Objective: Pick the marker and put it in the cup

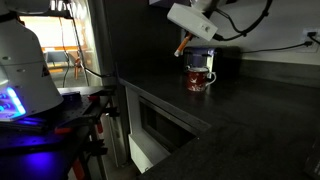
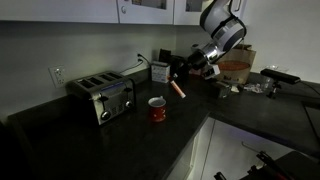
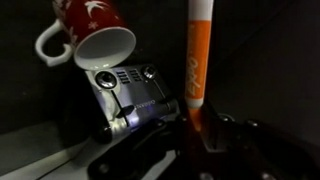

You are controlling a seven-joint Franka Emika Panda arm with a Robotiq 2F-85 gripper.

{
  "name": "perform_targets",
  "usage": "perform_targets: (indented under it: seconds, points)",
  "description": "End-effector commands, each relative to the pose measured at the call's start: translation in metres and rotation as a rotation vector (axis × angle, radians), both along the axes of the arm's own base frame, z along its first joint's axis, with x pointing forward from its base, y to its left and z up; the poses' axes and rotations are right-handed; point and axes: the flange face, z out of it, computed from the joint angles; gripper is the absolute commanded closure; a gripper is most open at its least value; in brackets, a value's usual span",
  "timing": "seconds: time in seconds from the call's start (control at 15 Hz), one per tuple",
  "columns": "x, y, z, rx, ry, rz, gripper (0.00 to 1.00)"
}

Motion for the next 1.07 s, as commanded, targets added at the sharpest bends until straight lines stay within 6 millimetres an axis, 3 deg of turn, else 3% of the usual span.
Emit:
perform_targets:
  seconds: [0.0, 0.4, 0.47, 0.6, 1.0]
  points:
    - [0.001, 0.000, 0.001, -0.003, 0.001, 0.003, 0.81]
    - [0.000, -0.003, 0.001, -0.006, 0.002, -0.001, 0.81]
    - [0.000, -0.003, 0.001, -0.006, 0.002, -0.001, 0.95]
    - [0.005, -0.003, -0.003, 0.006, -0.042, -0.008, 0.95]
    - [0.036, 0.025, -0.018, 0.030, -0.162, 0.063, 0.95]
